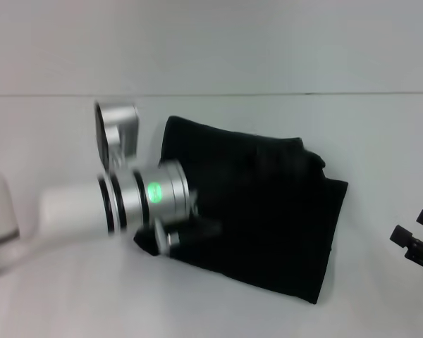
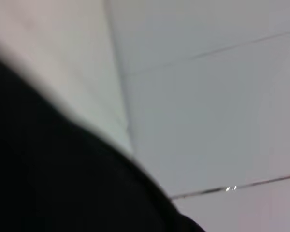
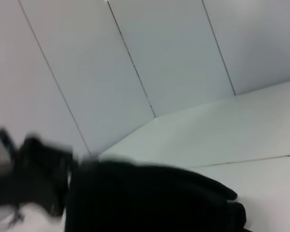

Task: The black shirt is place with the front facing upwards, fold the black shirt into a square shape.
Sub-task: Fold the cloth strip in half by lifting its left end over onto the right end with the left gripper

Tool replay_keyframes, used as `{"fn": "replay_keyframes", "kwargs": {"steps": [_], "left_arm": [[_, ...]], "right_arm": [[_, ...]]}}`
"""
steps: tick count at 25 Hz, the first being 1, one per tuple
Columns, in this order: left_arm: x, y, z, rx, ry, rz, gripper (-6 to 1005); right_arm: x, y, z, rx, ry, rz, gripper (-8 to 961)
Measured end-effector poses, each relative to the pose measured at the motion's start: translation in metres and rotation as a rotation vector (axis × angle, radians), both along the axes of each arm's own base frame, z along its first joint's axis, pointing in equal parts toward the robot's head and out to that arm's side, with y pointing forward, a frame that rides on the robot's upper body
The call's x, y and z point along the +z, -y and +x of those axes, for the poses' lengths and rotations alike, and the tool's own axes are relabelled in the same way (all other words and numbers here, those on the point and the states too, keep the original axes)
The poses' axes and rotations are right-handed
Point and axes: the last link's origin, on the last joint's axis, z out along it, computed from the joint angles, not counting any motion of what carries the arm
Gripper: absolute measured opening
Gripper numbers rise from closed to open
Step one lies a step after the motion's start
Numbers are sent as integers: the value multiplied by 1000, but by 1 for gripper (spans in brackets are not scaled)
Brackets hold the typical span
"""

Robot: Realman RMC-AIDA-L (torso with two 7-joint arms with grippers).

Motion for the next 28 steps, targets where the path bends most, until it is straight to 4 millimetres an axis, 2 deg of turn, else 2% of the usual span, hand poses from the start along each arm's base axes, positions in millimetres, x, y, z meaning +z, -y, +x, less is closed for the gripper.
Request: {"fn": "replay_keyframes", "kwargs": {"steps": [3, 6, 12, 16, 21, 28], "left_arm": [[-18, 25, -22, 47, -22, -34, 53], [-20, 33, -29, 54, -18, -37, 53], [-12, 32, -22, 9, 19, -27, 53], [-9, 29, -17, -18, 29, -21, 52], [-4, 26, -16, -30, 38, -7, 52], [-1, 26, -15, -45, 46, -2, 49]], "right_arm": [[0, 0, 1, -3, 4, 0, 923], [2, -3, 1, -4, 9, 3, 922], [-1, -16, -3, -5, 23, -2, 922], [-18, -28, -12, 36, 81, -45, 921], [-45, -49, -36, 164, 190, -75, 921], [-71, -89, -59, 151, 258, -107, 920]]}}
